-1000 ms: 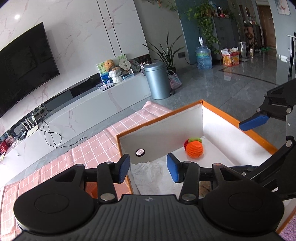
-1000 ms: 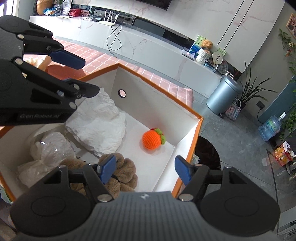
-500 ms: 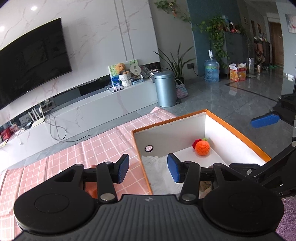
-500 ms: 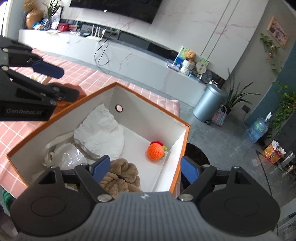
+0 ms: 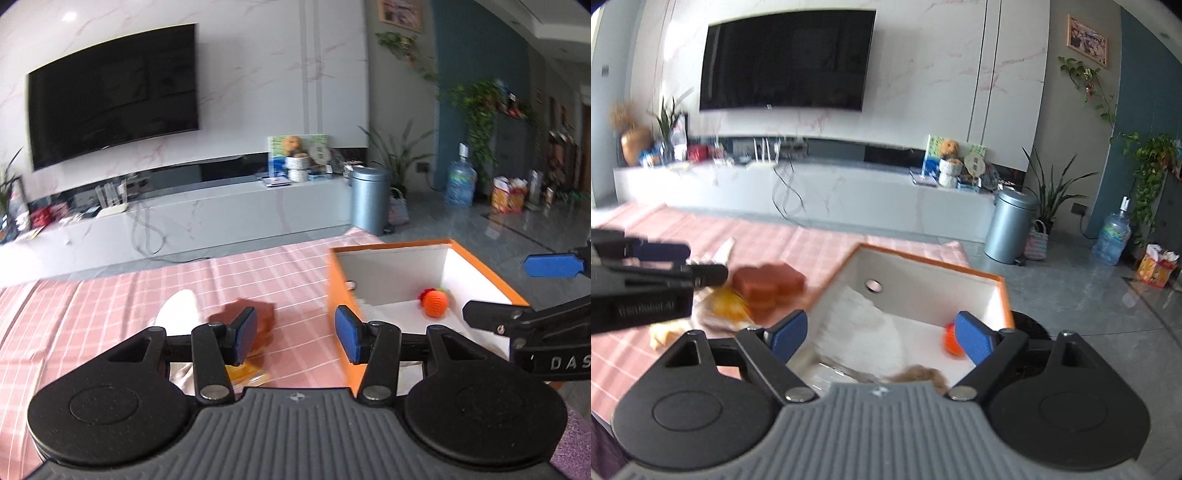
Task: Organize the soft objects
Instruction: 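Withdraw both tools from the box back toward the table items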
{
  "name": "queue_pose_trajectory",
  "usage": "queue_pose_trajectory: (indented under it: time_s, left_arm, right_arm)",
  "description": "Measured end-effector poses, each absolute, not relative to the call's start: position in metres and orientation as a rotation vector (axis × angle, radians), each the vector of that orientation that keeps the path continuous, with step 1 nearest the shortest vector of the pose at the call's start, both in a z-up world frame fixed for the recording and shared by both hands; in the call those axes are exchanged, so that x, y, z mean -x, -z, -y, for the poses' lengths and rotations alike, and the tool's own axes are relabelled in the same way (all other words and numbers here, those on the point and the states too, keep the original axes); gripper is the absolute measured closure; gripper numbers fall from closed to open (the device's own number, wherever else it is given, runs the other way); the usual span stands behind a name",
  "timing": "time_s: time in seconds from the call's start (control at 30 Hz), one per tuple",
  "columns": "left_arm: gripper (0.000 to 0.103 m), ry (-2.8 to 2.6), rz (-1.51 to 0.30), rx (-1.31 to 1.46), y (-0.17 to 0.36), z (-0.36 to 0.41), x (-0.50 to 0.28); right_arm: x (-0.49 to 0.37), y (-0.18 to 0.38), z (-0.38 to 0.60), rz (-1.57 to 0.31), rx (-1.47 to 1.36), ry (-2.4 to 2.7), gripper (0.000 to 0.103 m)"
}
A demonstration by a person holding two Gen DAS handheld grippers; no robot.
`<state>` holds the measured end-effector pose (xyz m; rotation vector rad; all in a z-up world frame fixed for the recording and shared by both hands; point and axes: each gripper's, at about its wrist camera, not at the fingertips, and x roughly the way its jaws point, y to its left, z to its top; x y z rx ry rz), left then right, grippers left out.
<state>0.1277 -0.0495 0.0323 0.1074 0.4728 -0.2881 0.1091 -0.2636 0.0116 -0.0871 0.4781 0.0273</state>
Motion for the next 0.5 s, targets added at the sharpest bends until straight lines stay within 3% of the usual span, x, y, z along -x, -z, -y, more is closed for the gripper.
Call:
queue_pose_trajectory:
  time_s: [0.5]
  left_arm:
    - [0.047,0.087,-0.526,0.056,-0.001,-0.052,-0.124]
  right_arm:
    - [-0.131,0.006,0.17,-0.449,0.011,-0.173,0.014]
